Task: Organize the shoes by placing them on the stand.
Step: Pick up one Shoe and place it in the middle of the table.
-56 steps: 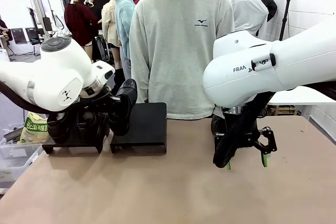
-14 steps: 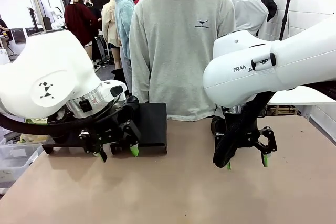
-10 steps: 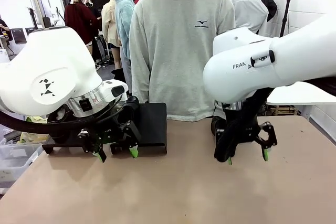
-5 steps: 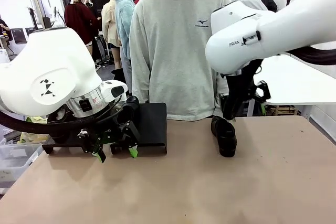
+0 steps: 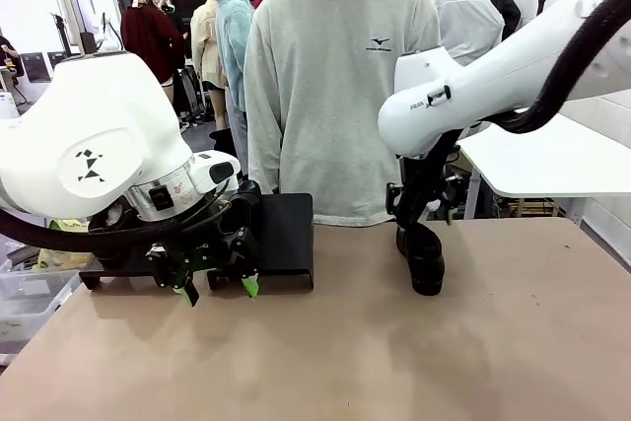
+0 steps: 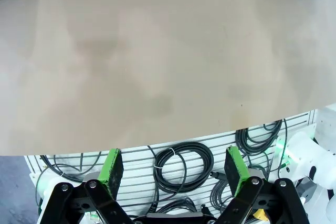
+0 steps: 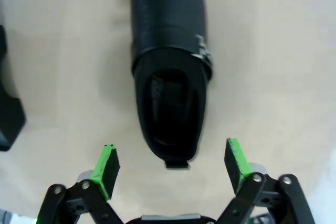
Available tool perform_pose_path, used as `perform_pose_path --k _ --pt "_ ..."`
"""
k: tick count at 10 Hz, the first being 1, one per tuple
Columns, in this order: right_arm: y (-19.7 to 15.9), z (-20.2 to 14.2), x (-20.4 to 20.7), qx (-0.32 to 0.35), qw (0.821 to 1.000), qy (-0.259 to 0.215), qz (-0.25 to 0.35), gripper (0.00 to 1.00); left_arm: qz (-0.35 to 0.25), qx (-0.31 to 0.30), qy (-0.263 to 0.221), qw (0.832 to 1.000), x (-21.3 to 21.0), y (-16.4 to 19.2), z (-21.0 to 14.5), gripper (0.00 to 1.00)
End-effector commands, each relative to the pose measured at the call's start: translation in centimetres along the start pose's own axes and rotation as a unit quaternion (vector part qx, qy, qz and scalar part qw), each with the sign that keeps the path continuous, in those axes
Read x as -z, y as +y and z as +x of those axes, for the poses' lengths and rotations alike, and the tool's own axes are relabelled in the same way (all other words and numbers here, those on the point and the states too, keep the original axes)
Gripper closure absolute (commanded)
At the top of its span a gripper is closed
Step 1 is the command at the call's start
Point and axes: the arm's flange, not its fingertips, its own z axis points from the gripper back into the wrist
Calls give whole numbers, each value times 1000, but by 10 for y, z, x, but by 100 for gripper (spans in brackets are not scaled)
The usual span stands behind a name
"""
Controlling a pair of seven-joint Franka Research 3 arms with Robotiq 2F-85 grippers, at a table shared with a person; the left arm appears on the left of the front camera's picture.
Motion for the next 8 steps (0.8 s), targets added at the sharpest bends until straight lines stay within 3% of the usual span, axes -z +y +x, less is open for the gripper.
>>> perform_pose_path --k 1,6,8 --pt "5 5 11 -7 999 8 33 0 -4 -3 3 1000 -1 1 -1 0" --pt "17 6 28 -35 998 24 37 0 -4 -3 3 1000 -1 1 -1 0" --pt "15 3 30 -16 999 16 32 0 -4 -3 3 1000 -1 1 -1 0"
